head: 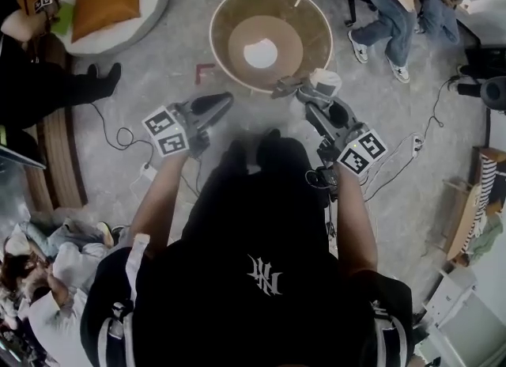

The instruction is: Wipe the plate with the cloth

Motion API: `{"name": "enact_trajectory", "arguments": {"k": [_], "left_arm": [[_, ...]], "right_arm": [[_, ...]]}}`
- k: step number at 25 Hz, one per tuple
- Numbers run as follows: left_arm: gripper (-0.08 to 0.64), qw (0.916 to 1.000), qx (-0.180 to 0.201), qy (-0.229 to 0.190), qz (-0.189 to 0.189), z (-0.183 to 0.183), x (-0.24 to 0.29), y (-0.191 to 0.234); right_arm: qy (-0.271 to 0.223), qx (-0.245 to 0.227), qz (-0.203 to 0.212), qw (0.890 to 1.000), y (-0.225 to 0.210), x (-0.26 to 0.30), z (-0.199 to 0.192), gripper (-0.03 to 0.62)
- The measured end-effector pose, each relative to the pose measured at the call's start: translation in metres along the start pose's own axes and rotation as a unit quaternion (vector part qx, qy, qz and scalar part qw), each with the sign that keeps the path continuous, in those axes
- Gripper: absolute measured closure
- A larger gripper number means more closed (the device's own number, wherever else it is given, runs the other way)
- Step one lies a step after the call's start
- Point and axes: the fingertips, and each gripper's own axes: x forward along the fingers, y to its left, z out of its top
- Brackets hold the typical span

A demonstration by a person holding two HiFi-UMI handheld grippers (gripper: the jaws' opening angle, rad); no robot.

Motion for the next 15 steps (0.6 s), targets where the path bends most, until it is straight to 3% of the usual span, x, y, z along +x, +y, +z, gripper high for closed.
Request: {"name": "enact_trajectory", "arguments": {"k": [3, 7, 11, 13, 15], "left_arm": [[0.551, 0.9994, -0.024, 0.017, 0.019, -0.020, 0.012, 0.027], [0.548, 0.9957, -0.047, 0.047, 0.064, -0.033, 0.062, 0.114], [0.528, 0.9831, -0.096, 0.051, 0.147, -0.061, 0.103, 0.213], [0.457, 0.9757, -0.107, 0.062, 0.181, -0.075, 0.121, 0.258], [0.462, 0.9702, -0.113, 0.070, 0.203, -0.087, 0.138, 0.304]], "right_arm": [[0.014, 0.017, -0.009, 1.000, -0.028, 0.004, -0.009, 0.436], [0.036, 0.046, -0.021, 0.998, -0.124, 0.045, -0.010, 0.436], [0.087, 0.055, -0.020, 0.994, -0.217, 0.083, -0.039, 0.436], [0.115, 0.065, -0.004, 0.991, -0.250, 0.102, -0.058, 0.436], [0.140, 0.078, 0.017, 0.987, -0.283, 0.126, -0.079, 0.436]]}}
